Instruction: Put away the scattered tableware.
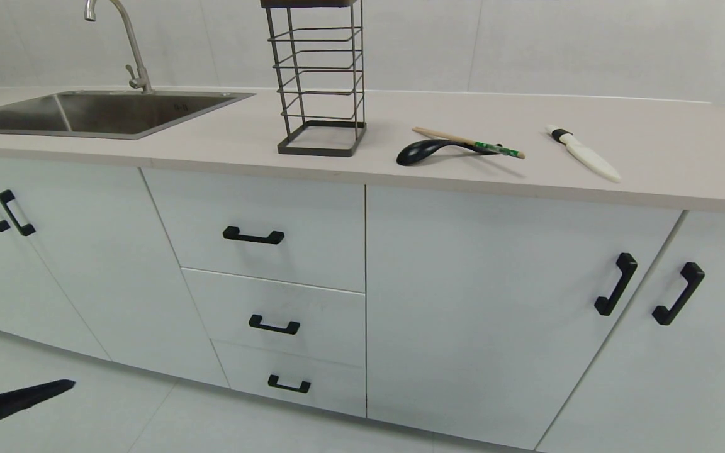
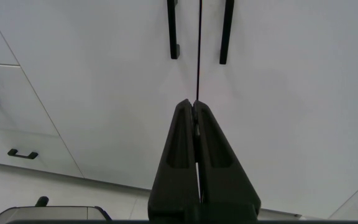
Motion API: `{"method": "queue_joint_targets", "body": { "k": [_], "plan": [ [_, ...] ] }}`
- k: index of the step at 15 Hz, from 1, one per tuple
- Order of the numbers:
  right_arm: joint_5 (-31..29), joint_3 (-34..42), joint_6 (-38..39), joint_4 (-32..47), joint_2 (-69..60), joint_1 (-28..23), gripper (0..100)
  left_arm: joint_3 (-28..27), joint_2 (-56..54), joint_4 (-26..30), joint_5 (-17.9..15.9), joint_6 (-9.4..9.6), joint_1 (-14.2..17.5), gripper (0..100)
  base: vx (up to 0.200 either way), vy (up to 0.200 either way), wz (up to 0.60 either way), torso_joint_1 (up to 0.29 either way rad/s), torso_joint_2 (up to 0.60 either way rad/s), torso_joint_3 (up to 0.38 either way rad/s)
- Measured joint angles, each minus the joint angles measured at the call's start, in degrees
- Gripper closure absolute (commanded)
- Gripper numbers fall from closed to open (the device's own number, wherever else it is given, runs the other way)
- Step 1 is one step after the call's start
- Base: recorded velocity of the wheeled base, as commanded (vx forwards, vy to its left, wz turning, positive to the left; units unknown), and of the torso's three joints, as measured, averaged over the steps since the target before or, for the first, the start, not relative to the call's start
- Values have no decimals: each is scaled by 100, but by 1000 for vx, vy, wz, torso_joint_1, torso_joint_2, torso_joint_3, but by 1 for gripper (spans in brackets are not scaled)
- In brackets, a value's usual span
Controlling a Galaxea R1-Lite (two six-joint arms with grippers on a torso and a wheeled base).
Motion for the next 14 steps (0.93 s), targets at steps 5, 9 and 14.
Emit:
{"method": "queue_joint_targets", "body": {
  "k": [5, 9, 14],
  "plan": [
    [0, 5, 0, 0, 0, 0, 100, 44, 1910, -963, 44, 798, -933, 0, 0, 0, 0, 0, 0, 0],
    [0, 2, 0, 0, 0, 0, 100, -9, 3412, -1630, 318, 2416, -502, 0, 0, 0, 0, 0, 0, 0],
    [0, 2, 1, 0, 0, 0, 100, -456, 4823, -2370, 747, 3440, -41, 0, 0, 0, 0, 0, 0, 0]
  ]
}}
